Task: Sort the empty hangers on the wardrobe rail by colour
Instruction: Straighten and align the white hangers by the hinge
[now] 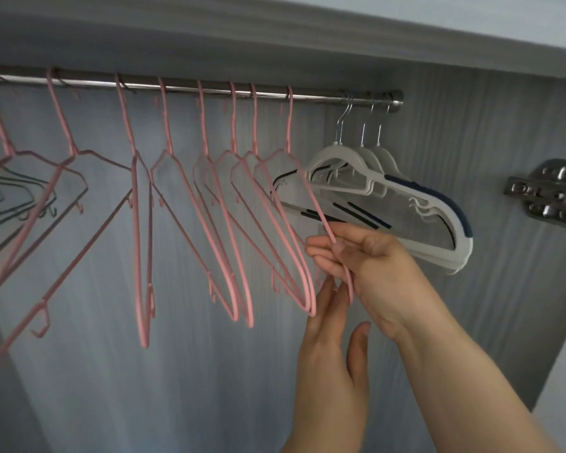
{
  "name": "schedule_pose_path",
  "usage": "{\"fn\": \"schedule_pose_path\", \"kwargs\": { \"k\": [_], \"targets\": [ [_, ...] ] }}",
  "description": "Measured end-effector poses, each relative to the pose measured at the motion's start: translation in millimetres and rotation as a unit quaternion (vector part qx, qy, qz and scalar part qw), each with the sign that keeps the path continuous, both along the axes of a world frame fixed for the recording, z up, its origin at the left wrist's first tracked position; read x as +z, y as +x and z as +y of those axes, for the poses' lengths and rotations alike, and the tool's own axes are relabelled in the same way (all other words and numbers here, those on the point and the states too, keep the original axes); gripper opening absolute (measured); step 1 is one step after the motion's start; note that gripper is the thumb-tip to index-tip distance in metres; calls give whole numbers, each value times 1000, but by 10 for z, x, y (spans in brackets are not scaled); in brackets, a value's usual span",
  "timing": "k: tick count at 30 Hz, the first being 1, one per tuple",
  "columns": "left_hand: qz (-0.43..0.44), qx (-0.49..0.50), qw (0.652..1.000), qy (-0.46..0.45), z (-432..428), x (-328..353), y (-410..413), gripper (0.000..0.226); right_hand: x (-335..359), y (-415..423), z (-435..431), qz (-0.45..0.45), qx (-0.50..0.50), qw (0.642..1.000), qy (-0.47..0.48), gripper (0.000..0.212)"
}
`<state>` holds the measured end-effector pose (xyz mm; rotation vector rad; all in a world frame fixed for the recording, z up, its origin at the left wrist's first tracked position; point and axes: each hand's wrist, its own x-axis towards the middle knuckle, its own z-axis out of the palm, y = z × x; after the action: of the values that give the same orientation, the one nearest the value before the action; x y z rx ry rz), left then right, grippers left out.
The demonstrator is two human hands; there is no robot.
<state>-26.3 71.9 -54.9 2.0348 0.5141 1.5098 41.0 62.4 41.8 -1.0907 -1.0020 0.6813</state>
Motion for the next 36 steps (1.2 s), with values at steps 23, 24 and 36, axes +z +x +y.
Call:
{"fn": "schedule_pose_path", "kwargs": {
  "k": [23, 24, 36],
  "targets": [
    [69, -76, 982, -161, -114, -359, 204, 79, 265, 624, -151, -528, -436, 721, -107, 47],
    [100, -83, 982, -138, -129, -318, 232, 82, 217, 672, -95, -541, -437, 708, -120, 51],
    [10, -110, 989, -95, 63, 246, 564, 48, 205, 628, -25, -618, -427, 659, -34, 30]
  ]
}}
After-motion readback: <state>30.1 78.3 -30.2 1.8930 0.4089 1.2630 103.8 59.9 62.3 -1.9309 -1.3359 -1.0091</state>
